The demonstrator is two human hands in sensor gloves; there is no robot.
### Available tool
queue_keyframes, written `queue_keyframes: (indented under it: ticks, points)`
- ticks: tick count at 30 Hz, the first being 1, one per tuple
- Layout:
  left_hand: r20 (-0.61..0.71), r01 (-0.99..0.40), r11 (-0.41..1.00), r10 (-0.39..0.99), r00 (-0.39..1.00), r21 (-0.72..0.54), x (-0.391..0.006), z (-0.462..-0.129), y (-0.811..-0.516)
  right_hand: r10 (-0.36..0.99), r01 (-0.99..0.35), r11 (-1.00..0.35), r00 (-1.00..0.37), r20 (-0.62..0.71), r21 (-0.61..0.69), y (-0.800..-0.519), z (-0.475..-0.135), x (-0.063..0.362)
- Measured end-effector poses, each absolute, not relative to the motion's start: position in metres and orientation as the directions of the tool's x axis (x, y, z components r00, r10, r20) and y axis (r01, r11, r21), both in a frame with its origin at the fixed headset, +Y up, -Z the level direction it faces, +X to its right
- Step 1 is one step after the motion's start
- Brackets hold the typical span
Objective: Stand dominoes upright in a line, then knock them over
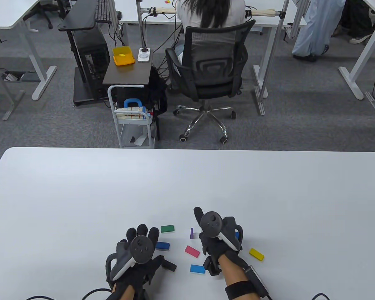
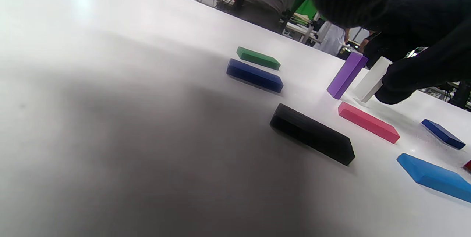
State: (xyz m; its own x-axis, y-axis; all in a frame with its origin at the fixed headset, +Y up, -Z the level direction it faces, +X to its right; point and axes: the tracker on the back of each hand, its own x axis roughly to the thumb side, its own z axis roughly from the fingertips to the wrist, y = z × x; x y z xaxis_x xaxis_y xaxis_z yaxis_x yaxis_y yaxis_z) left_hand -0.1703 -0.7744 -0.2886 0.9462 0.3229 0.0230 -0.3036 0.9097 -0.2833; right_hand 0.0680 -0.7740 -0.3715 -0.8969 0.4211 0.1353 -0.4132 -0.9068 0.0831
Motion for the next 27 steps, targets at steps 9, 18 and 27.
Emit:
queue_keyframes:
  ticks: [9, 18, 27]
  points:
    - [0.025, -0.307, 0.908, 0.327, 0.945, -0.284, -0.1702, -0.2883, -0.7744, 0.435, -0.426, -0.900, -0.892, 0.119, 0.095, -0.7780, -0.3727, 0.0709]
    - [0.023, -0.306, 0.908, 0.325, 0.945, -0.286, -0.1701, -0.2879, -0.7744, 0.454, -0.443, -0.890, -0.883, 0.117, 0.110, -0.7792, -0.3733, 0.0718]
    - [0.025, -0.302, 0.909, 0.322, 0.946, -0.288, -0.1697, -0.2878, -0.7745, 0.375, -0.365, -0.926, -0.921, 0.105, 0.099, -0.7710, -0.3726, 0.0739]
